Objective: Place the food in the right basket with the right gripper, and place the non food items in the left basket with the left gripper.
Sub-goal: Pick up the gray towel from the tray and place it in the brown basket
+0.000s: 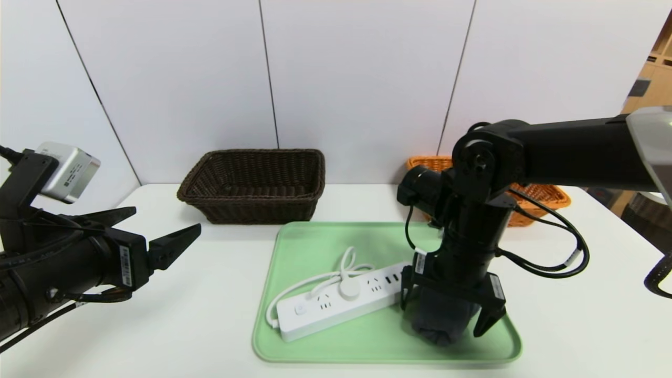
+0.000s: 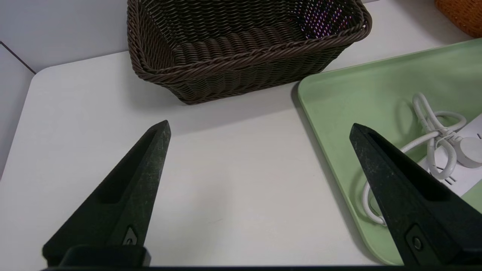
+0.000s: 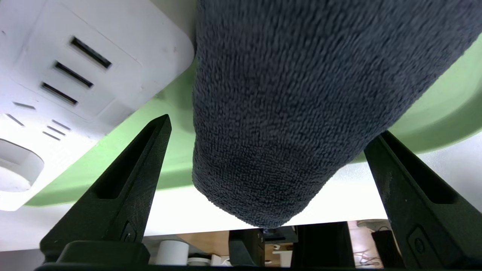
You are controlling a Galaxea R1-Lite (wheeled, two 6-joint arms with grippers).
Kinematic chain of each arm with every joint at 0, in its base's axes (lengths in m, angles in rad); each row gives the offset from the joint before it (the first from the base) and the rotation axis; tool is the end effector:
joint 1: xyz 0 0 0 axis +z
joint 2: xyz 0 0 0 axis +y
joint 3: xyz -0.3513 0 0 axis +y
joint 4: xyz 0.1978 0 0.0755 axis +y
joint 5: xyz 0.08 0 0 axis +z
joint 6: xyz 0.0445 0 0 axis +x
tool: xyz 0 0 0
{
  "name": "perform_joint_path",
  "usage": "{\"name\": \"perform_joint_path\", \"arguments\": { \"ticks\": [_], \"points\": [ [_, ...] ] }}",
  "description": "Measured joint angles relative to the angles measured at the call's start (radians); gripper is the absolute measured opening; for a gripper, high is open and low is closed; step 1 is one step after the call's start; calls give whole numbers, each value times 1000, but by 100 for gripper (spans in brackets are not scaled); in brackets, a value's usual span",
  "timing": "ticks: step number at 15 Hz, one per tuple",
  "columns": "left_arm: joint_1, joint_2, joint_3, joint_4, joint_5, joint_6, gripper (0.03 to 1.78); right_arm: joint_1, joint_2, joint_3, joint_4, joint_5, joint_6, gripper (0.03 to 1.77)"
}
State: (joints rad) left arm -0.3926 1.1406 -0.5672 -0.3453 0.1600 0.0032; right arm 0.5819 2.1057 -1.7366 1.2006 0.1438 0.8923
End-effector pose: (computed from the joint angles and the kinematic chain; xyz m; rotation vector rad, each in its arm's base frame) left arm 0.1703 -0.0628 0.2474 0.0655 0.2196 -0.2319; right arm 0.3231 0.2202 0.1772 0.3319 1.6514 -0.1607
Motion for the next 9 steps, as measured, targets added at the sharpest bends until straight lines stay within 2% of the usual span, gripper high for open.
{"name": "perform_joint_path", "arguments": {
  "ticks": [9],
  "points": [
    [0,3,-4,1,0,0,169,11,-10,14,-1,3,1,170]
  ]
}}
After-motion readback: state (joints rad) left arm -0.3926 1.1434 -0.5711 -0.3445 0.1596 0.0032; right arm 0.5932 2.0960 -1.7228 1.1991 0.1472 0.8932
